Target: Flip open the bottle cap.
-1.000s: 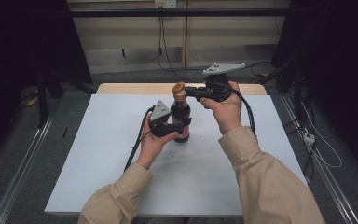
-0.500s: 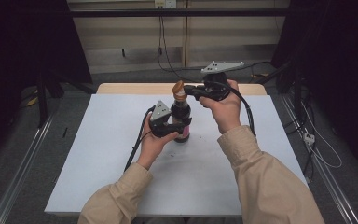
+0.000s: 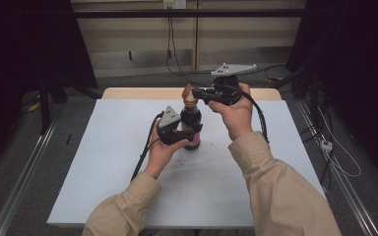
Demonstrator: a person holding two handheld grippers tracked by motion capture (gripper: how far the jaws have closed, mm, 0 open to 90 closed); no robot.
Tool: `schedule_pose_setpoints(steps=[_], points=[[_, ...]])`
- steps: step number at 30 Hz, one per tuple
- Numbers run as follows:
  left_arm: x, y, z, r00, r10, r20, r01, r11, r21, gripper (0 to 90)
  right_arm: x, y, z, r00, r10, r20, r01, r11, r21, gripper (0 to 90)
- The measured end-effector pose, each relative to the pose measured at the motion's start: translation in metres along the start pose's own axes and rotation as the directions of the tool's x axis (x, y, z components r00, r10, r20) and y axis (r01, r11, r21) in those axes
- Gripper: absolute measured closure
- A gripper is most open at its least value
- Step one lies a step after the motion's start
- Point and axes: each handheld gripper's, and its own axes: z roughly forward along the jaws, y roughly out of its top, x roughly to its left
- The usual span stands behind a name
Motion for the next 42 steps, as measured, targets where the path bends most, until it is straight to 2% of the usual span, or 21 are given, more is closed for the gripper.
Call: schedule_pose_setpoints(steps=[6,24,30,33,37,39,42], points=[[0.000,0.000,0.001,1.0000,-0.005,0.005,0.005,1.0000,-0.004,30.3,-0.001,0.001,0.003,0.9999,-0.011,0.000,0.011,1.000,0.004,90.0],[0.000,-0.001,0.001,1.0000,-0.006,0.004,0.006,1.0000,-0.006,30.2,-0.001,0.001,0.006,1.0000,0.000,-0.007,0.000,1.000,-0.001,90.0],[0.001,-0.001,0.000,1.0000,0.002,0.005,-0.002,1.0000,-0.003,30.1,0.003,0.005,0.009,0.9997,-0.016,-0.019,0.015,1.000,-0.019,90.0],[0.000,-0.003,0.000,1.0000,-0.004,0.001,0.004,0.9998,-0.020,30.0,0.005,0.006,0.011,0.9996,-0.018,-0.021,0.018,0.999,-0.028,90.0],[0.000,-0.003,-0.001,1.0000,-0.006,0.005,0.006,0.9998,-0.020,29.9,0.000,0.004,0.008,0.9999,0.000,-0.012,-0.001,0.999,-0.034,90.0],[0.000,-0.003,-0.002,1.0000,-0.006,0.004,0.007,0.9998,-0.020,29.9,-0.003,0.001,0.005,0.9999,0.016,-0.004,-0.016,0.999,-0.050,84.3],[0.000,-0.003,-0.001,1.0000,-0.010,-0.001,0.010,0.9998,-0.018,29.7,-0.005,-0.002,-0.002,0.9998,0.015,0.008,-0.015,0.999,-0.053,82.7]])
